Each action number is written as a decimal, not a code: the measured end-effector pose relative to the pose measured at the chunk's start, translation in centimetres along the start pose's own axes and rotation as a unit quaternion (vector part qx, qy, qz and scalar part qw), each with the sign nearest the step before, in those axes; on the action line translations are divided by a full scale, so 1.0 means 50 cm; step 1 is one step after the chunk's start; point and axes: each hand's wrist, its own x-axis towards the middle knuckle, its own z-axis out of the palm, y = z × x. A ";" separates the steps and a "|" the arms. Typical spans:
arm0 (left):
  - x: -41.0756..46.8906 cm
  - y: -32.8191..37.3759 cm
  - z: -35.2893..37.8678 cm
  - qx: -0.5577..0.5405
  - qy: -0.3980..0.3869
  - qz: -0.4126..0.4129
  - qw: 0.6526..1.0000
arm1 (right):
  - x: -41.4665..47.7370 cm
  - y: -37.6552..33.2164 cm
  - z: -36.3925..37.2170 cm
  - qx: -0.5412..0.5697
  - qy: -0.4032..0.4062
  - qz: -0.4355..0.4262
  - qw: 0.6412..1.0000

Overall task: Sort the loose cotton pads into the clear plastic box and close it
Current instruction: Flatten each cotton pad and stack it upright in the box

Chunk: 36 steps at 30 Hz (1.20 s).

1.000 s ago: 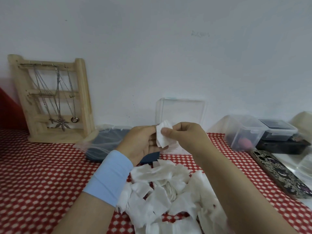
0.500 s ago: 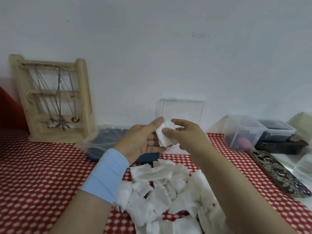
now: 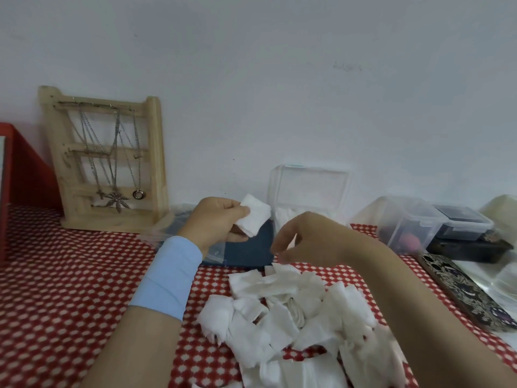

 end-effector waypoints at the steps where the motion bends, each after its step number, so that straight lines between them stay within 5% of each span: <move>1: 0.001 0.000 -0.003 -0.005 0.004 0.005 1.000 | 0.001 -0.010 0.003 -0.047 -0.072 -0.005 0.996; 3: 0.004 -0.001 -0.004 -0.014 0.007 0.013 1.000 | 0.008 -0.027 0.021 -0.130 -0.160 -0.003 0.979; 7: 0.005 -0.007 -0.001 -0.019 0.000 0.025 0.999 | 0.030 -0.019 0.061 -0.113 -0.119 0.033 0.986; 15: 0.014 -0.022 0.017 -0.112 0.035 0.003 0.993 | -0.012 0.013 0.009 0.176 0.036 0.039 0.983; 21: 0.003 -0.026 0.075 -0.187 -0.043 -0.031 0.981 | -0.013 0.008 -0.006 0.403 0.176 0.030 0.898; 26: -0.003 -0.023 0.109 -0.245 -0.076 -0.046 0.966 | 0.002 0.012 0.007 0.364 0.246 0.093 0.894; 36: -0.007 -0.015 0.102 -0.244 -0.117 -0.044 0.962 | 0.000 0.010 0.011 0.374 0.262 0.110 0.883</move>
